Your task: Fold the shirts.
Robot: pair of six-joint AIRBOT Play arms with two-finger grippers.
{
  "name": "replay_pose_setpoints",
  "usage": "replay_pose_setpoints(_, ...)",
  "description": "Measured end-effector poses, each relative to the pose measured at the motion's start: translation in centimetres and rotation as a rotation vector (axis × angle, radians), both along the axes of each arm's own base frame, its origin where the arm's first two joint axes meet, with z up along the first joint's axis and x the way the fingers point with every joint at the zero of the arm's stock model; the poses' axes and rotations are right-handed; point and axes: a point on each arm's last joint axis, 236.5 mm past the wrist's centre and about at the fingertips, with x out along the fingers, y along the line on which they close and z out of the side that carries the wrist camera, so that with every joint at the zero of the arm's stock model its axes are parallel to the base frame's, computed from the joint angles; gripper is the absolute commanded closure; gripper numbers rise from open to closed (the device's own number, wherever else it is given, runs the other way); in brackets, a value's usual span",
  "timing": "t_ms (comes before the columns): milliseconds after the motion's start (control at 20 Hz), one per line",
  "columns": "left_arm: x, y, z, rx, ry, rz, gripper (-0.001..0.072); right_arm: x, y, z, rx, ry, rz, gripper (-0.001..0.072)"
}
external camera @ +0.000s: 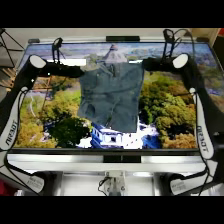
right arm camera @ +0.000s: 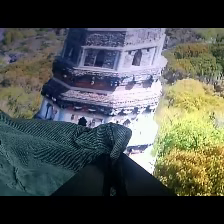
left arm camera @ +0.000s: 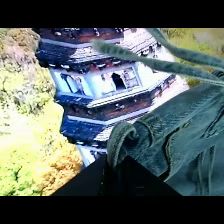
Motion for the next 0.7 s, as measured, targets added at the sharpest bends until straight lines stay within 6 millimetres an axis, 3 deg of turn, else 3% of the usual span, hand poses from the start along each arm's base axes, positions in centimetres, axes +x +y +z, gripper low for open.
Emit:
replay_pose_setpoints(100, -1.0, 0.6, -0.4, 0.152, -0.022, -0.064, 0.0632, -2.9, 0.6, 0.6, -0.086, 0.039, 0.081, 0.0605)
replay_pose_setpoints(200, -2.0, 1.6, -1.0, 0.296, -0.03, -0.105, 0.0632, -6.4, 1.1, -0.3, -0.186, 0.12, 0.155, 0.0605)
replay_pose_setpoints(400, -4.2, 3.4, -3.0, 0.432, -0.003, -0.089, 0.0632, -13.2, 1.7, -4.7, -0.329, 0.284, 0.214, 0.0605)
replay_pose_setpoints(500, -5.4, 3.8, -4.3, 0.467, -0.017, -0.076, 0.0632, -15.1, 2.3, -6.7, -0.376, 0.289, 0.219, 0.0605)
replay_pose_setpoints(700, -8.3, 3.1, -7.1, 0.511, -0.061, -0.087, 0.0633, -16.4, 4.1, -10.1, -0.434, 0.232, 0.245, 0.0604)
